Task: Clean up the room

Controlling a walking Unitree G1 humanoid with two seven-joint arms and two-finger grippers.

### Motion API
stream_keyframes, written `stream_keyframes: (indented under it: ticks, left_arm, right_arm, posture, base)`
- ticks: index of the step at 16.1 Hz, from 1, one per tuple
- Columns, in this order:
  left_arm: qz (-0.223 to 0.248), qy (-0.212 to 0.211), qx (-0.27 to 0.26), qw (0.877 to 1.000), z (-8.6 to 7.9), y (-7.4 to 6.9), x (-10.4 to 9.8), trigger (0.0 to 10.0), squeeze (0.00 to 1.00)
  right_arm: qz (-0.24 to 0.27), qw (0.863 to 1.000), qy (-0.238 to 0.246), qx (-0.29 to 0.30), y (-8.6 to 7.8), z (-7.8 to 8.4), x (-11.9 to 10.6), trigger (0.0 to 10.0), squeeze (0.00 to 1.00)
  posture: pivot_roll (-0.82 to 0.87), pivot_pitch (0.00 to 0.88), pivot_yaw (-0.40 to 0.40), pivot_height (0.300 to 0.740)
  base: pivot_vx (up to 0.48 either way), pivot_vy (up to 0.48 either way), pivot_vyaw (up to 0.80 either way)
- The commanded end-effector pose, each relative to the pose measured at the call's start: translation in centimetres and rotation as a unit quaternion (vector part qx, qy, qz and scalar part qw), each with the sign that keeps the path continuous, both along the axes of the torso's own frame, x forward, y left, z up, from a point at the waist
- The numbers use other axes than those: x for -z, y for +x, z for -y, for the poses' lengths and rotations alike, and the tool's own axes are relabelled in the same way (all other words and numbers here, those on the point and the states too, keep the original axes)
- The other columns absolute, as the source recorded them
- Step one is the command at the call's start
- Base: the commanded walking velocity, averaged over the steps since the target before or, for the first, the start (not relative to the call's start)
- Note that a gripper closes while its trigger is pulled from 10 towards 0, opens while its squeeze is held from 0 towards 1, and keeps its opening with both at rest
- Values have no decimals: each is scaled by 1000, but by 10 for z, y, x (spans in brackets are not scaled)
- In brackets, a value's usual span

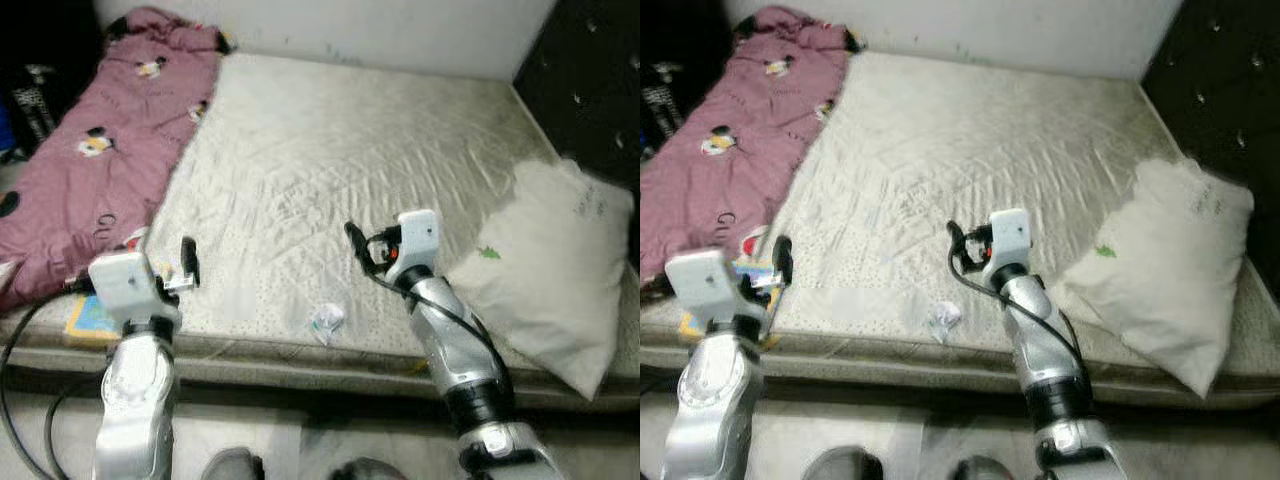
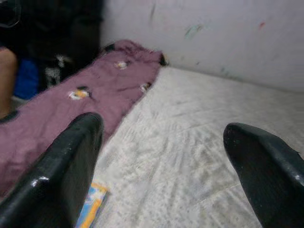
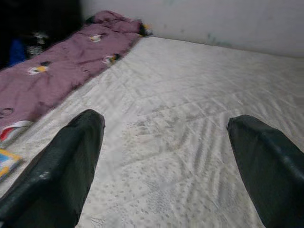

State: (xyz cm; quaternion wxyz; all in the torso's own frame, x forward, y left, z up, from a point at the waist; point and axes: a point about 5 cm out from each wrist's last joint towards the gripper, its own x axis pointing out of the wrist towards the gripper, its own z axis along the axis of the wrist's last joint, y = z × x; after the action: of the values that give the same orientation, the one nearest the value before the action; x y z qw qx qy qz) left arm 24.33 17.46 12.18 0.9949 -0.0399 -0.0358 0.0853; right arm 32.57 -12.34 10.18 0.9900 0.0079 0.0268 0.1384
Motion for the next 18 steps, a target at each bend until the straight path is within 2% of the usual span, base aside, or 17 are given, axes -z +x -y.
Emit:
stream_keyframes:
  ticks: [1, 5, 11, 18]
  left_arm:
    - [4, 6, -3, 1000, -2, -1, -1, 10000, 0]
    - [3, 6, -3, 1000, -1, -2, -1, 10000, 0]
    - [16, -1, 17, 1000, 1, -1, -4, 10000, 0]
    - [13, -8, 11, 1000, 3, 1, -3, 10000, 0]
  right_arm:
    - [2, 1000, 2, 5, 1, 2, -1, 10000, 0]
    - [0, 1000, 5, 4, 3, 0, 0, 10000, 0]
    - [4, 1000, 8, 3, 5, -1, -2, 10000, 0]
    - [5, 1000, 7, 5, 7, 0, -2, 10000, 0]
  posture:
    - [150, 62, -82, 740]
    - [149, 62, -84, 740]
    - [146, 70, -79, 740]
    - [141, 76, -83, 740]
  base:
    - [0, 0, 0]
    - [0, 0, -277]
    - [46, 0, 0]
    - [40, 0, 0]
